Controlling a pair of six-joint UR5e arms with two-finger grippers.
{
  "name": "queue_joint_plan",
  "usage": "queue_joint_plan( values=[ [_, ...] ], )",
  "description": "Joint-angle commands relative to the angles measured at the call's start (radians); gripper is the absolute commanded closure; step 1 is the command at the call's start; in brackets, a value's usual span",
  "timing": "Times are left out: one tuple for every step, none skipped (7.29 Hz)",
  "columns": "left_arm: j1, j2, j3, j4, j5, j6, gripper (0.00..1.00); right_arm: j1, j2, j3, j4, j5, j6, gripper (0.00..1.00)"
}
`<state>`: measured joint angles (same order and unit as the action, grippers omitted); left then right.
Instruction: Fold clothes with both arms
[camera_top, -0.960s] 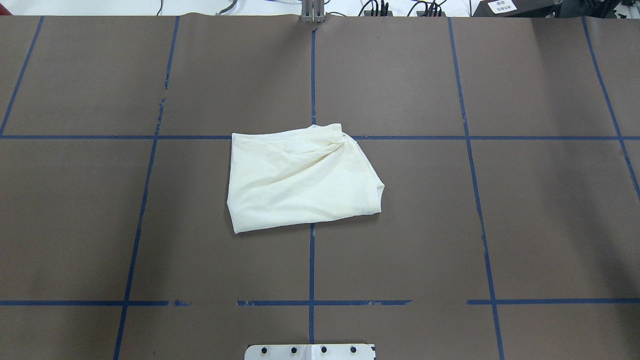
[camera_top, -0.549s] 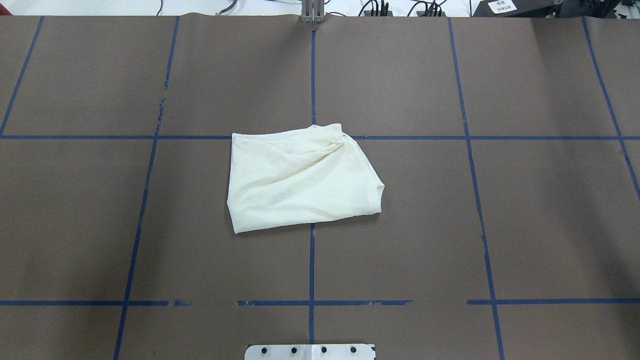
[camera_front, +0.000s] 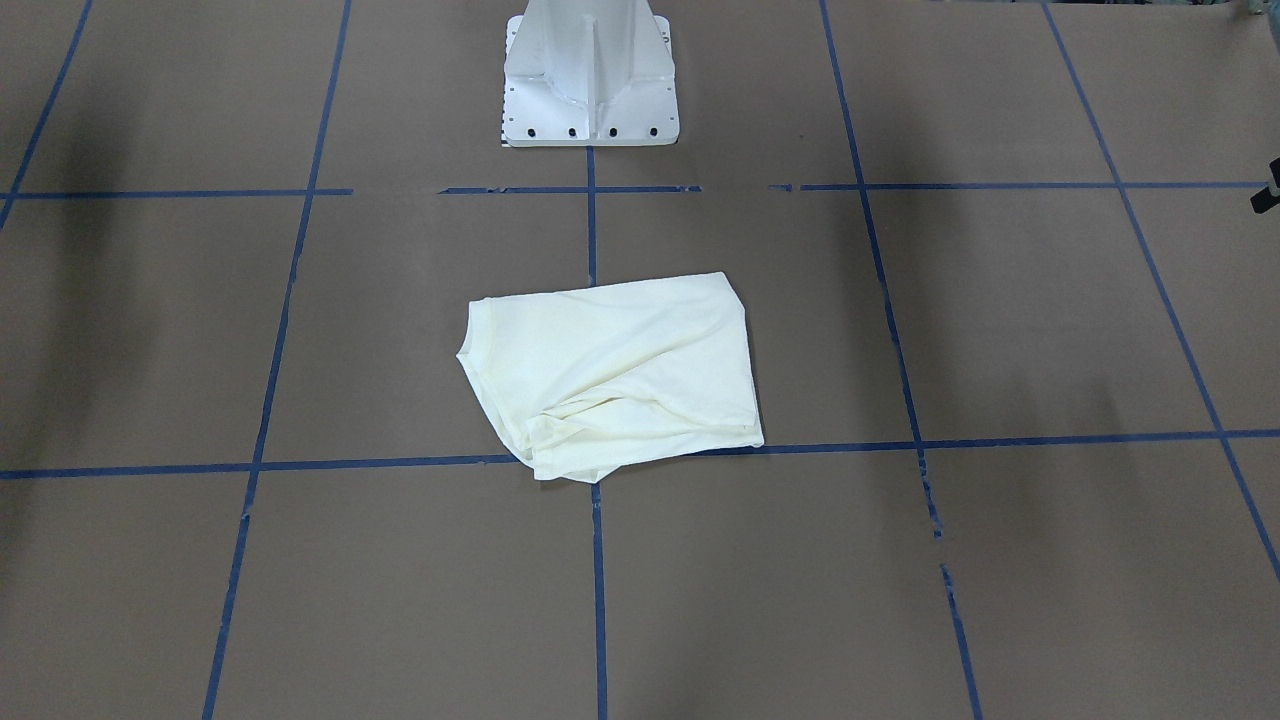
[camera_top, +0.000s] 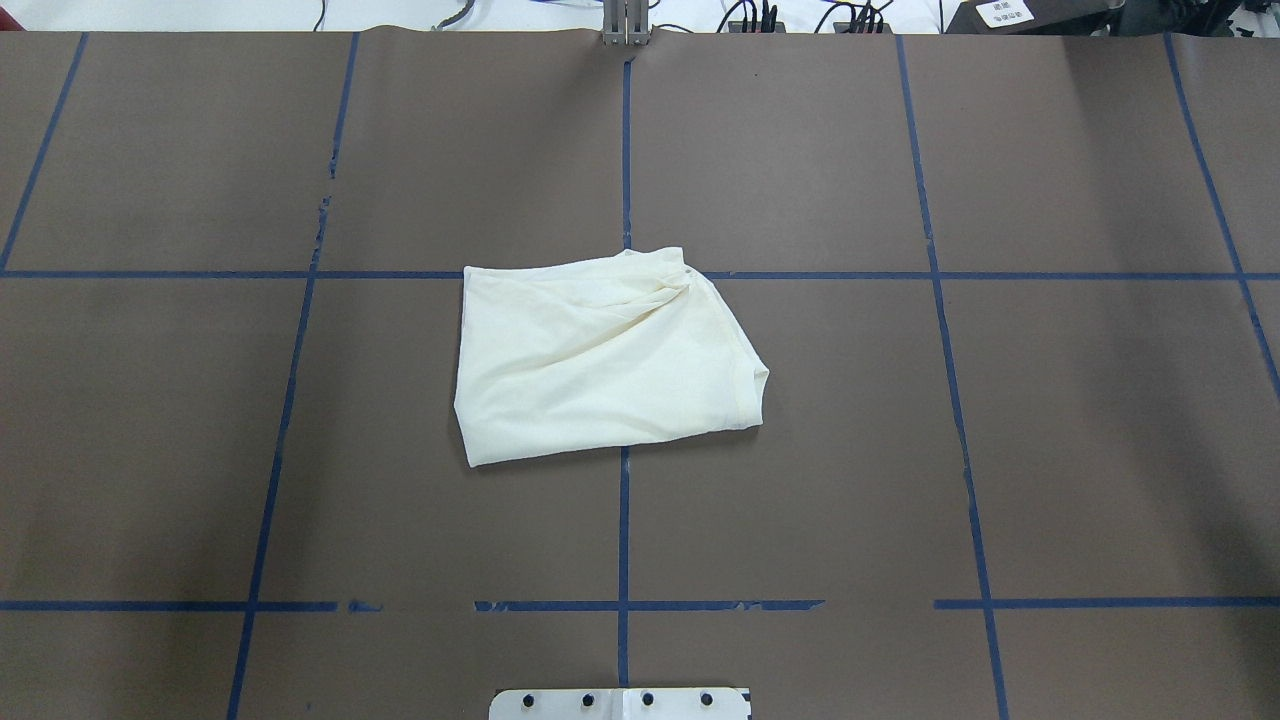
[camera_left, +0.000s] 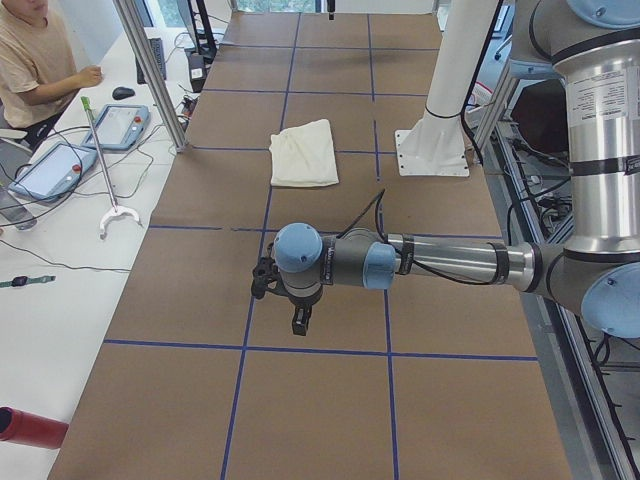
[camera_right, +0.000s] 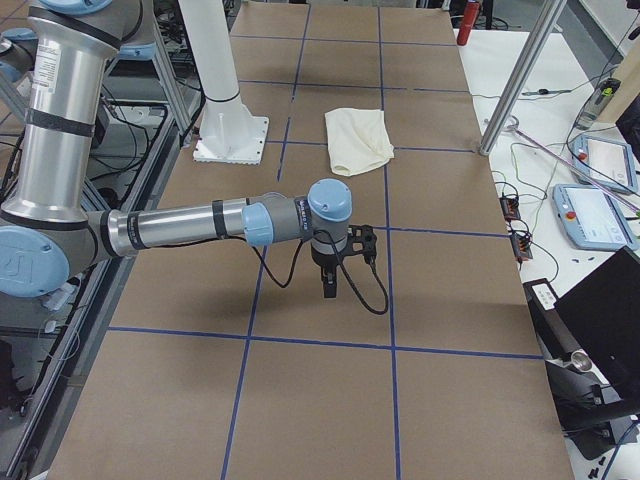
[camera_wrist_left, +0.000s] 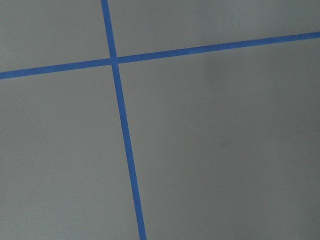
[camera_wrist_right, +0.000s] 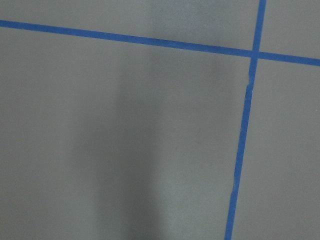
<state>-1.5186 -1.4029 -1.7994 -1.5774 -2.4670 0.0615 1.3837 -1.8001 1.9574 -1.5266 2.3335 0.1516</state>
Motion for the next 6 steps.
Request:
queue_joint_plan(
  values=[
    [0.0, -0.001, 0.008, -0.001, 0.0, -0.002, 0.0, 0.0, 0.001, 0.003, -0.001, -0.049, -0.001, 0.0],
    [0.0, -0.007, 0.0, -0.001, 0.0, -0.002, 0.0, 0.0, -0.002, 0.0, -0.003, -0.049, -0.001, 0.0],
    [0.0, -0.011, -0.001, -0.001, 0.0, -0.002, 0.0, 0.0, -0.005, 0.0, 0.0, -0.049, 0.0, 0.0],
    [0.0, -0.007, 0.005, -0.003, 0.002, -0.002, 0.0, 0.0, -0.008, 0.0, 0.0, -0.037, 0.0, 0.0],
    [0.0, -0.01, -0.007, -0.003, 0.0, -0.002, 0.0, 0.0, -0.01, 0.0, 0.002, -0.036, 0.002, 0.0],
    [0.0, -0.022, -0.008, -0.003, 0.0, -0.002, 0.0, 0.0, -0.01, 0.0, 0.002, -0.036, 0.002, 0.0]
  ],
)
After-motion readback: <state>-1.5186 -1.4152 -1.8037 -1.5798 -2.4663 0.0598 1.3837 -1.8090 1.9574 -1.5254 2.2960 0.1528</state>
